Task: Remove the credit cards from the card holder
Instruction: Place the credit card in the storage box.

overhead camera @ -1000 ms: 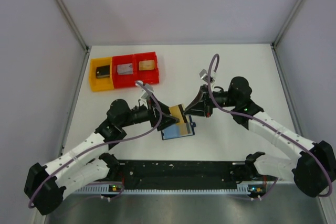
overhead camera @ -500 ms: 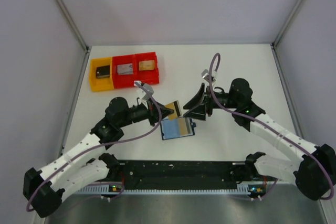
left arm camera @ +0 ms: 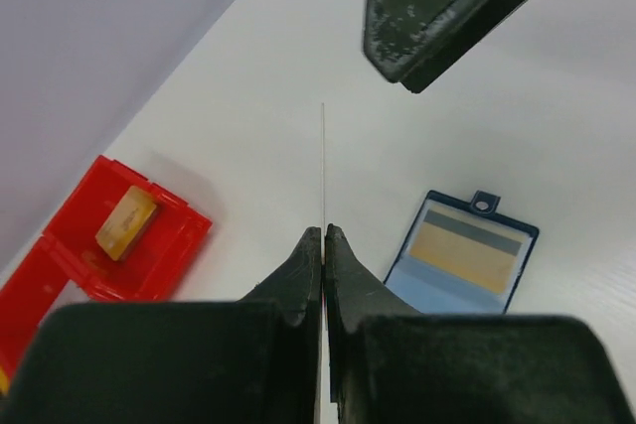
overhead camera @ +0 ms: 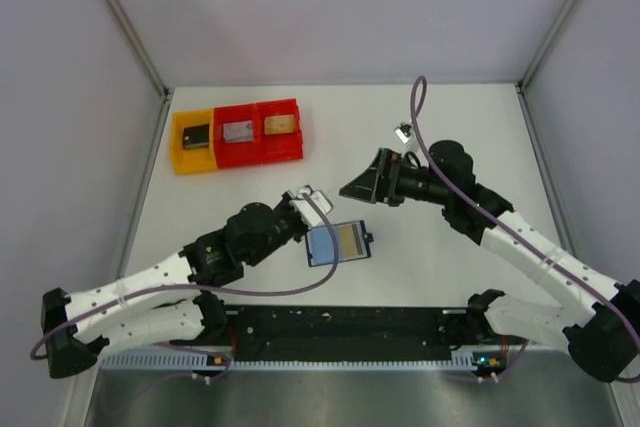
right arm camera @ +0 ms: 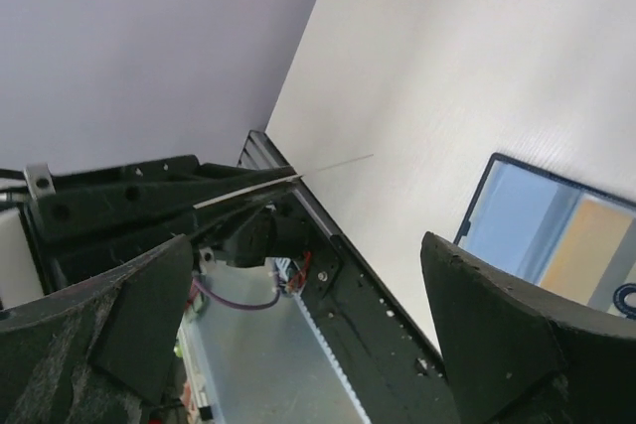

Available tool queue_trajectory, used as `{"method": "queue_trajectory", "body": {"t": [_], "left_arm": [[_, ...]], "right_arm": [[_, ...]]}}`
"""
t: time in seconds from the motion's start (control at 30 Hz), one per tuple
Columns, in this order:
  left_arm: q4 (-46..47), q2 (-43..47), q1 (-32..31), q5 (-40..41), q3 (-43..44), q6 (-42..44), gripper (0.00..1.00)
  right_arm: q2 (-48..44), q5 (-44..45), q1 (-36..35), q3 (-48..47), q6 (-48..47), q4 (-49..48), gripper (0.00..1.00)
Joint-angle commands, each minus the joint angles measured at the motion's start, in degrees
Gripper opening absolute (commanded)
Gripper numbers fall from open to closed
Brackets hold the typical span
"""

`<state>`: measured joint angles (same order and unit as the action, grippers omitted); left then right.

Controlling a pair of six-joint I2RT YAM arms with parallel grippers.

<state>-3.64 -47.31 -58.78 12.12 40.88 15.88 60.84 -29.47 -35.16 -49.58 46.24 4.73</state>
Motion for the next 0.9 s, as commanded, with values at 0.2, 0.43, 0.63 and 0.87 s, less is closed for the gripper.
{"method": "queue_trajectory", "body": {"t": [0.2, 0.43, 0.63, 0.87], "left_arm": [[5.48, -7.35, -9.68, 21.62, 3.59, 15.4, 0.0], [5.92, -10.43, -11.44, 23.04, 4.56, 17.25, 0.0], [6.28, -13.24, -12.93, 24.53, 5.17, 18.49, 0.0], [7.15, -15.71, -13.64, 26.11, 5.17, 19.1, 0.0]], "right_arm": [[2.0, 10.14, -4.13, -3.94, 13.88, -0.25, 0.83], [4.64, 8.64, -4.66, -2.54, 16.69, -3.32, 0.66], [6.48, 7.07, -4.92, -0.61, 21.43, -9.47, 0.45], [7.71, 6.01, -5.1, 0.71, 23.64, -11.15, 0.2]]}}
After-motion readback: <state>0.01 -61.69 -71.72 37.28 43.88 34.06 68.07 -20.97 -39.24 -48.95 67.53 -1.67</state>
